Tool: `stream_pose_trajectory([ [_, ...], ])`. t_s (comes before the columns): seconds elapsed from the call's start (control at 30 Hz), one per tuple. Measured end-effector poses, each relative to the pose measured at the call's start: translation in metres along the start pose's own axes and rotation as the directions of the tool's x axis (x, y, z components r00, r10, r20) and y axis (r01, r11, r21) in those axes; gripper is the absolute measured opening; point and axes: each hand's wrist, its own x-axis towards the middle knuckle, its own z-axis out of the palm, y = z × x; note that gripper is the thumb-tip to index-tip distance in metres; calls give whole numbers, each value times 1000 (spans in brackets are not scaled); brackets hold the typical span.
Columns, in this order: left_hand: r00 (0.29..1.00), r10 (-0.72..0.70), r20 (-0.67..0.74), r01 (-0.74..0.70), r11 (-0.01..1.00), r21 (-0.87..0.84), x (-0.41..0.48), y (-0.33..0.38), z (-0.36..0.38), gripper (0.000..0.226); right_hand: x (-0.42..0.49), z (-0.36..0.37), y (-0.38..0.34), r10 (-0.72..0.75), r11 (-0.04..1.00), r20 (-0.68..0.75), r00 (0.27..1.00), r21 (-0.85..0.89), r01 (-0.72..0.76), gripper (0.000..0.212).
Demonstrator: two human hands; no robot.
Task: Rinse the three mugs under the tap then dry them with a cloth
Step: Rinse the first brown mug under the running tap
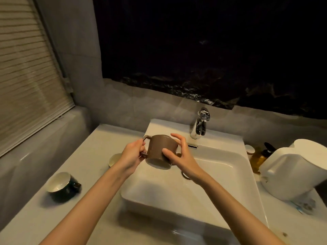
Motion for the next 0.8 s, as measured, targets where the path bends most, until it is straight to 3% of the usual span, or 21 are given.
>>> stream_pose_trajectory([
  [0.1, 988, -134, -77, 120, 979, -167, -1, 3, -24, 29, 4, 24, 7, -139, 959, 107, 985, -236, 160, 89],
  [0.2, 966, -245, -88, 209, 932, -296, 1, 5, -49, 29, 16, 44, 9, -221, 857, 122, 968, -448, 252, 82],
  [0.3, 971, -222, -82, 191, 939, -286, 2, 9, -72, 25, 28, 71, 3, -201, 755, 73, 977, -624, 202, 71],
  [0.43, 990, -97, -98, 103, 993, 53, 8, 14, -109, 22, 57, 106, -9, -199, 697, 33, 980, -698, 165, 63],
  [0.5, 994, -37, -103, 56, 980, 192, 15, 16, -134, 35, 73, 125, -17, -175, 662, 52, 983, -733, 157, 60],
  [0.63, 983, 177, 48, -170, 783, 598, 28, 27, -199, 21, 109, 174, -29, -45, 675, 62, 997, -734, 76, 46],
  [0.73, 955, 182, 235, -297, 655, 695, 41, 35, -249, 11, 141, 209, -27, 47, 697, 24, 999, -717, -16, 32],
  [0.8, 952, 144, 271, -299, 638, 709, 55, 39, -279, 11, 159, 232, -24, 97, 709, 16, 995, -703, -57, 24],
])
